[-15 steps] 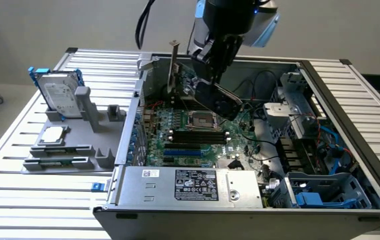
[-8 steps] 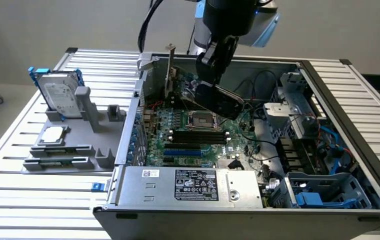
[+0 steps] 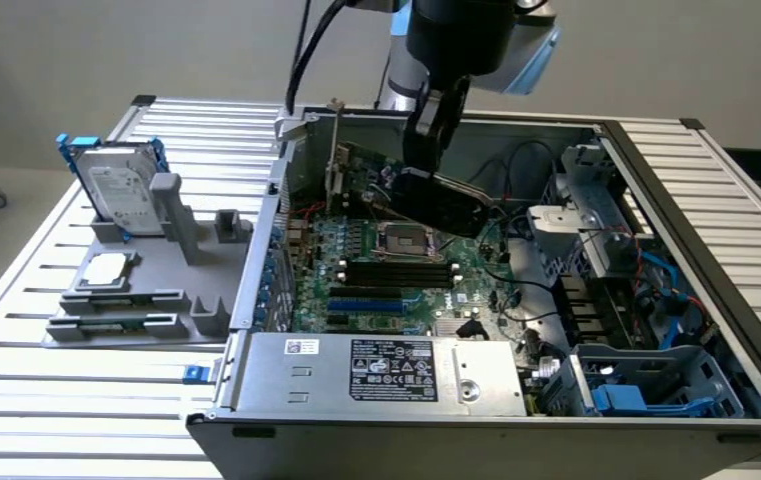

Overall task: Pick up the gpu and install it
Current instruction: 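Insert the gpu into the slot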

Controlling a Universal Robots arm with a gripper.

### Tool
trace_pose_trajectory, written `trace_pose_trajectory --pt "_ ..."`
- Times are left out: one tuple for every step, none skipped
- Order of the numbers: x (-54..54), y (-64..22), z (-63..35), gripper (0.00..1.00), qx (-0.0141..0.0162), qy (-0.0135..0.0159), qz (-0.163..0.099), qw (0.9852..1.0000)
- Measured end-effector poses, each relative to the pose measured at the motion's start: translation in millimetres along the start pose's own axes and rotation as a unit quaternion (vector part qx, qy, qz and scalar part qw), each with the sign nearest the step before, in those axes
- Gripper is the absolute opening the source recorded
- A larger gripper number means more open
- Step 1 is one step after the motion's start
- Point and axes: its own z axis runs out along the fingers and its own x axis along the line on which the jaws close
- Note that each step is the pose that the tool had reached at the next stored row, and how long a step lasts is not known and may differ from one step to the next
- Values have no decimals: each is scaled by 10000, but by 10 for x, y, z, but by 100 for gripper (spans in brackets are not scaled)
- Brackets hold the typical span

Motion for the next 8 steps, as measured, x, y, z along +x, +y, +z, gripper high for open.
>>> trace_pose_trajectory --pt "0 0 4 26 9 4 -89 10000" --pt "0 -1 8 26 17 9 -180 9998" --pt "-1 -1 12 26 25 13 -271 9996" --pt "-1 -1 17 26 33 17 -367 9993" --pt "-1 -2 22 26 40 19 -456 9990" --pt "-1 -2 29 26 48 17 -545 9985" --pt "-2 -2 33 26 56 12 -632 9980" --pt "-2 -3 37 26 65 3 -710 9975"
